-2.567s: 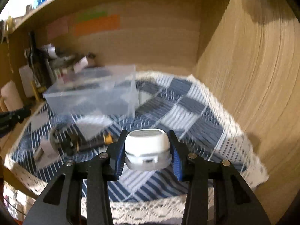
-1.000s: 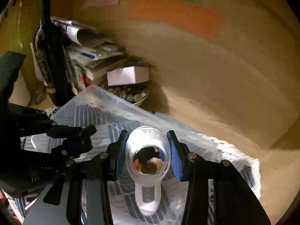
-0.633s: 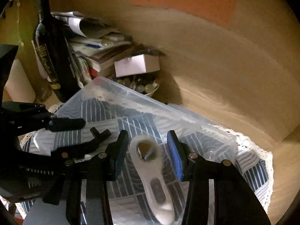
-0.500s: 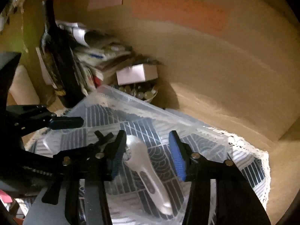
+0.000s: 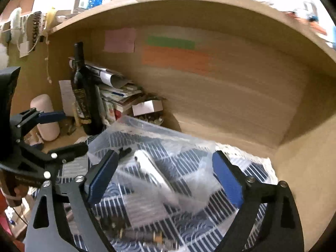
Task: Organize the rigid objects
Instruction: 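Grasp the black-gold battery with the right tool while the left grasps the silver cylinder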
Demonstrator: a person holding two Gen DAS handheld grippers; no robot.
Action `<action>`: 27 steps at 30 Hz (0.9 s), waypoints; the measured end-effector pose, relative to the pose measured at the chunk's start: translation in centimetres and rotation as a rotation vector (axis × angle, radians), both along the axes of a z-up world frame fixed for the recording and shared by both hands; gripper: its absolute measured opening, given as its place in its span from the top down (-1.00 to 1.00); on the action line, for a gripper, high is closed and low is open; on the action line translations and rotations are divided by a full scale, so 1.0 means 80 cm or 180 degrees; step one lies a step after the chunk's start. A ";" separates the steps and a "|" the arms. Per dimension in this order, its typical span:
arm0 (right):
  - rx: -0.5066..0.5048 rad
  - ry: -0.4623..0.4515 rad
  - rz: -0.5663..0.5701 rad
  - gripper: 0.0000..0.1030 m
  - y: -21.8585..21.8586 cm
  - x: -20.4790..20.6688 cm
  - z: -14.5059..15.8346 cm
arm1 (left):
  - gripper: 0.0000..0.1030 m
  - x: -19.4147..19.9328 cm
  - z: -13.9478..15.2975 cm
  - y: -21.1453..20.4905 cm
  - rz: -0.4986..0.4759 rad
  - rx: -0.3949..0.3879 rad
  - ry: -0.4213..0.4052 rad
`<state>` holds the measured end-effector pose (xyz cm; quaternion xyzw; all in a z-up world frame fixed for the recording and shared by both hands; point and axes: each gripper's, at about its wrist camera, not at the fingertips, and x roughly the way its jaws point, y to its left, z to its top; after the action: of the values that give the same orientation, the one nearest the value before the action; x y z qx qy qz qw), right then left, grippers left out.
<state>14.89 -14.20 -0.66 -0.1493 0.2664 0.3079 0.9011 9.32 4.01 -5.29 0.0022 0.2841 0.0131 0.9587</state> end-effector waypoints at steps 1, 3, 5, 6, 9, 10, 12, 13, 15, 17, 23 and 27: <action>0.0002 -0.0011 -0.0027 -0.82 -0.007 -0.007 -0.003 | -0.97 -0.005 -0.003 -0.001 -0.0001 0.0002 0.0022; 0.0012 -0.0002 -0.0070 -0.83 -0.018 -0.019 -0.009 | -0.97 -0.016 -0.014 -0.004 0.0020 0.0019 0.0088; 0.0014 0.0041 -0.0129 -0.83 -0.028 -0.028 -0.021 | -0.97 -0.023 -0.029 -0.004 0.0045 0.0023 0.0177; 0.0013 0.0063 -0.0162 -0.83 -0.033 -0.032 -0.026 | -0.97 -0.028 -0.039 -0.003 0.0054 0.0012 0.0251; -0.0032 0.0176 -0.0245 -0.83 -0.046 -0.042 -0.049 | -0.97 -0.034 -0.069 0.004 0.0086 -0.0031 0.0457; -0.0064 0.0215 -0.0271 -0.83 -0.049 -0.044 -0.056 | -0.97 -0.038 -0.075 0.007 0.0099 -0.0046 0.0506; -0.0126 0.0282 -0.0312 -0.83 -0.054 -0.049 -0.069 | -0.97 -0.043 -0.094 0.016 0.0143 -0.0093 0.0641; -0.0178 0.0346 -0.0308 -0.83 -0.055 -0.050 -0.078 | -0.96 -0.047 -0.099 0.018 0.0160 -0.0098 0.0676; -0.0273 0.0441 -0.0302 -0.83 -0.056 -0.052 -0.093 | -0.93 -0.052 -0.112 0.024 0.0208 -0.0112 0.0767; -0.0336 0.0508 -0.0303 -0.83 -0.057 -0.058 -0.106 | -0.71 -0.052 -0.120 0.027 0.0184 -0.0165 0.0837; -0.0410 0.0861 -0.0241 -0.83 -0.053 -0.057 -0.144 | -0.32 -0.046 -0.133 0.020 -0.0025 -0.0277 0.0960; -0.0377 0.0938 -0.0106 -0.83 -0.041 -0.053 -0.148 | -0.01 -0.037 -0.136 0.004 -0.0231 -0.0255 0.1010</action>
<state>10.65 -17.46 -12.49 -0.1510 0.4158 0.2953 0.8468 6.38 4.37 -16.16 -0.0237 0.4319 -0.0334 0.9010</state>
